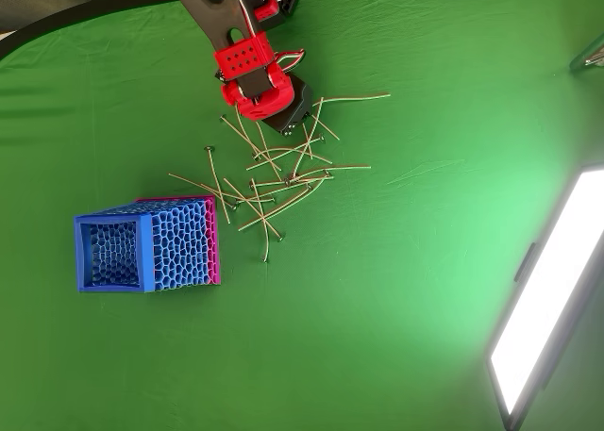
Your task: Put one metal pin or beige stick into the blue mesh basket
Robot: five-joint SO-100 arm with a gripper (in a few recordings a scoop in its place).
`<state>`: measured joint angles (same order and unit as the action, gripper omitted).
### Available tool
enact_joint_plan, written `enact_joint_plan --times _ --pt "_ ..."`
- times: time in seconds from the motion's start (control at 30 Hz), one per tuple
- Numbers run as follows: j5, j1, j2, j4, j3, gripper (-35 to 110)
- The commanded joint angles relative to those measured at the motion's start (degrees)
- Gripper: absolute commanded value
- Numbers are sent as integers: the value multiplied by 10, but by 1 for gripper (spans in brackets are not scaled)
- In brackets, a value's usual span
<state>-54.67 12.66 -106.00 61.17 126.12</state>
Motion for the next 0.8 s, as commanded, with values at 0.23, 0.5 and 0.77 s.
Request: enact_joint_plan --times 0.23,0.5,0.77 --pt "1 -4 -36 61 -39 1" --pt "11 -14 -59 79 -48 1" --pt "45 -40 -85 124 -109 1"
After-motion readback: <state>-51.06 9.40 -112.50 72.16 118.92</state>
